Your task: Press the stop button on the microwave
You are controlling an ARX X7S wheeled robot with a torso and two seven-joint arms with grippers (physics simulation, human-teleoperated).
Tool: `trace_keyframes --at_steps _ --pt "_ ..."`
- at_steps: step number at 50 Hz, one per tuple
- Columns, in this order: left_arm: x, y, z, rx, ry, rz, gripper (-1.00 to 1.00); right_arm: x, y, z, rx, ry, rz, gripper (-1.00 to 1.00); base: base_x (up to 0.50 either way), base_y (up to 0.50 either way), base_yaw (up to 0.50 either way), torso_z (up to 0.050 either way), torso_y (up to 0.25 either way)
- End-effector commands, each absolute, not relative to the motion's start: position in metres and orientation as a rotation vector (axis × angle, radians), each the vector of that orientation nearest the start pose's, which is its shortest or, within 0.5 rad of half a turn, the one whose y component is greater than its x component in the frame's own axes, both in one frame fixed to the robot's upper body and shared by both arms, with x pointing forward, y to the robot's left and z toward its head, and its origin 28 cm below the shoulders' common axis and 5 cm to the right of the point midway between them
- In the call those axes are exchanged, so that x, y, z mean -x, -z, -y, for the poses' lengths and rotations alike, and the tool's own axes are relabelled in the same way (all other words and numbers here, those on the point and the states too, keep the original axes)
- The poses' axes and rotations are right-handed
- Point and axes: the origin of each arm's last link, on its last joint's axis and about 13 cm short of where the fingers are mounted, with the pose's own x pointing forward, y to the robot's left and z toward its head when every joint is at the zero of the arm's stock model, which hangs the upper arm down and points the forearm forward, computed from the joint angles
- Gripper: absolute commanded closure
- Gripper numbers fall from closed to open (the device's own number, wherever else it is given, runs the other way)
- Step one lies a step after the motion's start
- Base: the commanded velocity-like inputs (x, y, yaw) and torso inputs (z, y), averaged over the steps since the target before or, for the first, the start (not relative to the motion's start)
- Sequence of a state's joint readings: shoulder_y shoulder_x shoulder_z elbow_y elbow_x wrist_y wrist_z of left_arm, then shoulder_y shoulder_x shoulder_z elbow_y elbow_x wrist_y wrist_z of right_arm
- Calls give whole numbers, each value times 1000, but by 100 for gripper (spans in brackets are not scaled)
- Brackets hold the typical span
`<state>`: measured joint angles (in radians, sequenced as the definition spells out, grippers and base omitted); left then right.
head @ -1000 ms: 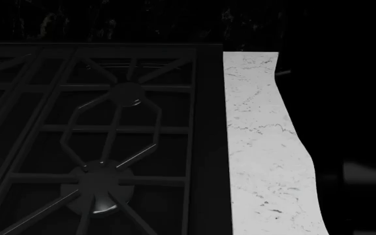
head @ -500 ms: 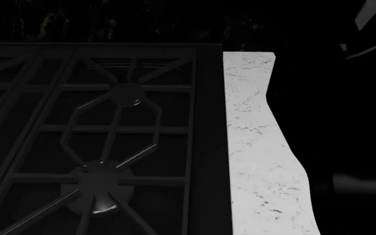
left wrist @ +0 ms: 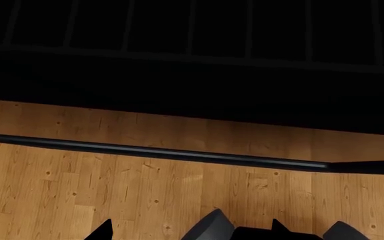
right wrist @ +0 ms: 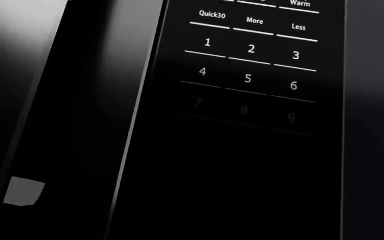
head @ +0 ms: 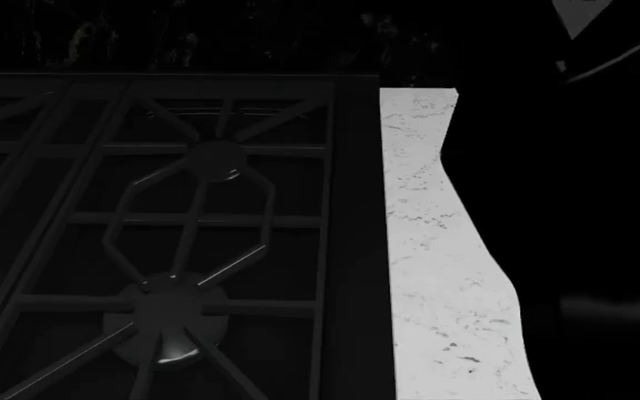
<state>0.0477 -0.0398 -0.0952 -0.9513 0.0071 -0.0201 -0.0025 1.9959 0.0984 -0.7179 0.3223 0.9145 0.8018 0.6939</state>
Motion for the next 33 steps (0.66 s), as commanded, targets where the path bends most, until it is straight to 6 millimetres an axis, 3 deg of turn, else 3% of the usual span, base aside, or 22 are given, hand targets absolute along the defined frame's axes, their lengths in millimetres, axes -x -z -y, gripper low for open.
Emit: trace_keyframes --at_steps 1,10,16,33 --pt "-210 -13 -205 0 0 0 -100 -305 -501 2 174 8 595 100 0 0 0 0 0" --pt "-210 -13 -205 0 0 0 -100 -314 -506 2 165 13 592 100 7 -3 -2 3 1" --pt "-210 -13 -205 0 0 0 -100 -321 -497 -4 177 -2 575 100 11 -2 -1 5 0" --pt "-210 -13 -205 0 0 0 -100 -335 -479 9 173 28 533 100 10 -2 -1 4 0"
